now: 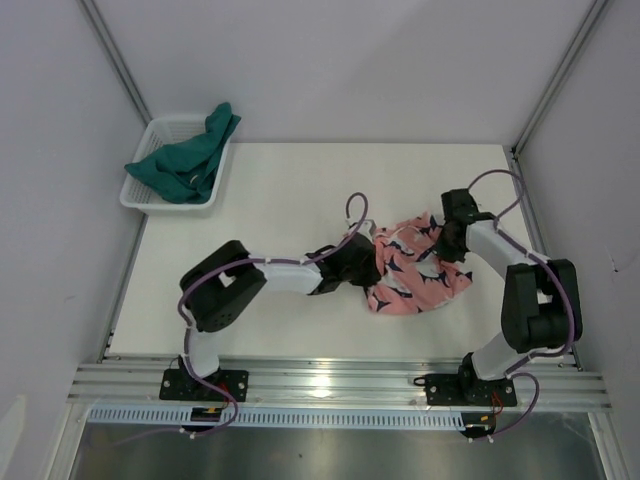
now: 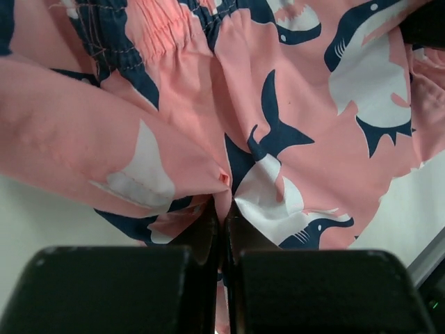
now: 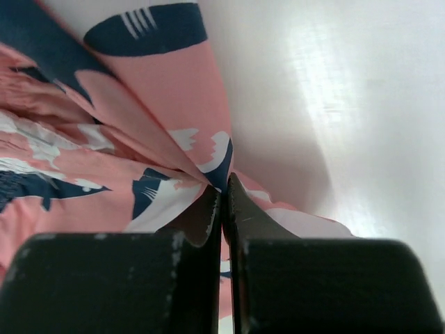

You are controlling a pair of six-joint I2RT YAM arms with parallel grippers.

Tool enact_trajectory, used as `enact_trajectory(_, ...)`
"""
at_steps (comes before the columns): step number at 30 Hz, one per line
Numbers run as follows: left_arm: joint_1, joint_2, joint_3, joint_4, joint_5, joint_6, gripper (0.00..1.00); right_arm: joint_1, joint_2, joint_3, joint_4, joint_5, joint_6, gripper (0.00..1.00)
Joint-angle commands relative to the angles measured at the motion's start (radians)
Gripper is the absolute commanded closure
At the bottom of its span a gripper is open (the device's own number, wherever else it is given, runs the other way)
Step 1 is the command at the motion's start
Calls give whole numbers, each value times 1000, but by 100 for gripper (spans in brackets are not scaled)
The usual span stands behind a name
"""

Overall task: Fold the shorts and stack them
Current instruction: Neatly place the folded shorts to the corner

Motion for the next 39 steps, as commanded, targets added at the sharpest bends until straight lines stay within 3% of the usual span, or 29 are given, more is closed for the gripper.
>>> enact_trajectory(1, -64, 116, 164, 51, -38, -49, 100, -115, -103, -19, -38, 118, 68, 100)
enact_trajectory(4, -115, 213, 322, 38, -49, -40, 100, -215, -128, -53, -22, 188, 97, 100)
enact_trajectory(14, -251, 424, 548, 226, 71, -109, 100, -499, -110, -104, -4, 319, 109, 100)
enact_trajectory(19, -316, 498, 631, 272, 79, -129, 100, -513, -159, -124, -9, 502, 113, 100)
enact_trajectory(25, -296, 535, 671, 281, 105, -147, 100, -579, -133, -104, 34, 438, 93, 100)
enact_trajectory(34, -230, 534, 643, 277, 134, -167, 100, -617, -94, -93, 33, 466, 109, 97)
enact_trajectory(37, -222, 535, 649, 275, 140, -154, 100, -627, -111, -102, 63, 455, 99, 91)
enact_trajectory(38, -224, 538, 657, 275, 138, -149, 100, -634, -110, -102, 73, 440, 85, 71)
enact_trajectory(39, -227, 541, 663, 269, 144, -145, 100, -639, -107, -98, 77, 420, 71, 60)
